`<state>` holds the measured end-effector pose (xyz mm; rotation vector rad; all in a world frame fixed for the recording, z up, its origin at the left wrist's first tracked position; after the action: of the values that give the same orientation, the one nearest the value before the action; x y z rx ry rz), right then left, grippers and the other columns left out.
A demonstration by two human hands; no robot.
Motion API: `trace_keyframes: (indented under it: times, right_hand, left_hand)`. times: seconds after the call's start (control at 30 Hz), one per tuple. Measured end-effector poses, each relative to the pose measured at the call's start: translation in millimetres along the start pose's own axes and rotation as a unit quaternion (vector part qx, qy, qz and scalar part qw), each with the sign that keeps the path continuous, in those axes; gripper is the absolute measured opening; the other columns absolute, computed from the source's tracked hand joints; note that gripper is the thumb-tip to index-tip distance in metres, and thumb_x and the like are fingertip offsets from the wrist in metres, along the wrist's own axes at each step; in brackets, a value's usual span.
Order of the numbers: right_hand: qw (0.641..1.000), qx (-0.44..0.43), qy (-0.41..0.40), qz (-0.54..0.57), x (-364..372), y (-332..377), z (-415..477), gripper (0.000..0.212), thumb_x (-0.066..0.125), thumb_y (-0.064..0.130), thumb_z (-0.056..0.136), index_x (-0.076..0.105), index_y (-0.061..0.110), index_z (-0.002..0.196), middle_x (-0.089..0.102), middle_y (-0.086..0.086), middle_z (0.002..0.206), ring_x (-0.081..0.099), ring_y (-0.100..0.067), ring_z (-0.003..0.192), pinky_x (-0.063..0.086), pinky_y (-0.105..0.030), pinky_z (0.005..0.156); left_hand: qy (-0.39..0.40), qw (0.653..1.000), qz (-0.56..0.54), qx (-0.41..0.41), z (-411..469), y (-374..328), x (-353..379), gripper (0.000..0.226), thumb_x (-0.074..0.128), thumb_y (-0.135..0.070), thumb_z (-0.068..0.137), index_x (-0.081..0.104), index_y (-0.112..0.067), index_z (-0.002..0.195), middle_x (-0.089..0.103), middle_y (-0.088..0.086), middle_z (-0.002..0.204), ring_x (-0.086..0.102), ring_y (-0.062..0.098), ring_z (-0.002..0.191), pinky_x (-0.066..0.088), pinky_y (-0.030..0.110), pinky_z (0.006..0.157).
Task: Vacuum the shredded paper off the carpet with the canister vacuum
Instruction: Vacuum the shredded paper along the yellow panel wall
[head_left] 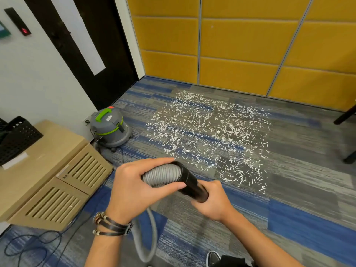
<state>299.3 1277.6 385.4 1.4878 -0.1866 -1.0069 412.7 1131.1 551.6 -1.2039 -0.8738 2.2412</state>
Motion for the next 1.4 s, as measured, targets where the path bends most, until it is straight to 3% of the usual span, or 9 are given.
trace_keyframes:
  times: [0.5,0.6,0.77,1.0,1.23,1.4]
  right_hand:
    - [1.0,0.022,0.012,-0.004,-83,-54,-39,0.023,0.068,0.005,0.071,0.052,0.02,0.064,0.046,0.015,0.049,0.041,-0.009,0.045,0.026,-0.016,0.051]
    - [0.999,0.028,-0.007,-0.021,-96,-59,-42,0.031,0.069,0.009,0.07,0.047,0.029,0.061,0.047,0.015,0.049,0.042,-0.008,0.045,0.026,-0.015,0.051]
    - [0.999,0.024,-0.031,-0.016,-104,-63,-39,0.031,0.069,0.012,0.07,0.045,0.03,0.062,0.046,0.015,0.05,0.04,-0.009,0.045,0.025,-0.016,0.051]
    - [0.999,0.04,-0.013,-0.002,-101,-73,-47,0.023,0.07,0.009,0.073,0.051,0.018,0.063,0.045,0.014,0.05,0.039,-0.009,0.045,0.027,-0.019,0.051]
    - [0.999,0.046,-0.025,-0.006,-104,-70,-60,0.02,0.067,0.025,0.069,0.048,0.03,0.064,0.049,0.014,0.052,0.042,-0.009,0.046,0.028,-0.02,0.051]
    - [0.999,0.017,-0.029,0.005,-96,-55,-50,0.027,0.066,0.018,0.068,0.045,0.033,0.063,0.044,0.015,0.051,0.038,-0.009,0.046,0.026,-0.02,0.051]
  left_hand:
    - [0.041,0.999,-0.027,-0.015,10,-42,98,0.055,0.093,-0.058,0.062,0.082,-0.03,0.108,0.078,-0.023,0.103,0.075,0.0,0.094,0.059,0.021,0.084]
    - [0.03,0.999,-0.015,-0.015,12,-43,103,0.056,0.092,-0.059,0.065,0.082,-0.03,0.112,0.078,-0.022,0.104,0.075,0.001,0.095,0.059,0.024,0.086]
    - [0.037,0.999,-0.01,-0.001,19,-51,116,0.056,0.091,-0.062,0.066,0.081,-0.032,0.113,0.077,-0.023,0.105,0.074,0.0,0.096,0.058,0.023,0.087]
    - [0.063,0.997,-0.044,-0.011,19,-47,125,0.055,0.093,-0.061,0.062,0.081,-0.036,0.11,0.077,-0.025,0.103,0.074,-0.002,0.095,0.054,0.015,0.086]
    - [0.054,0.997,-0.046,-0.012,12,-49,123,0.053,0.094,-0.059,0.064,0.082,-0.033,0.109,0.078,-0.023,0.102,0.075,0.001,0.095,0.059,0.023,0.084]
    - [0.023,0.999,-0.022,0.012,13,-60,107,0.053,0.095,-0.054,0.064,0.082,-0.028,0.109,0.078,-0.019,0.099,0.076,0.004,0.091,0.057,0.022,0.083]
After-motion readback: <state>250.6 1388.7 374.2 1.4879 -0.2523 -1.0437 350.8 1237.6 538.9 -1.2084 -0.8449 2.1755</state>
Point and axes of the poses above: each hand's wrist, its own z-axis towards the middle knuckle, its own x-axis out of the palm, y = z × x, the point moved 9 cm from there along z, towards the middle knuckle
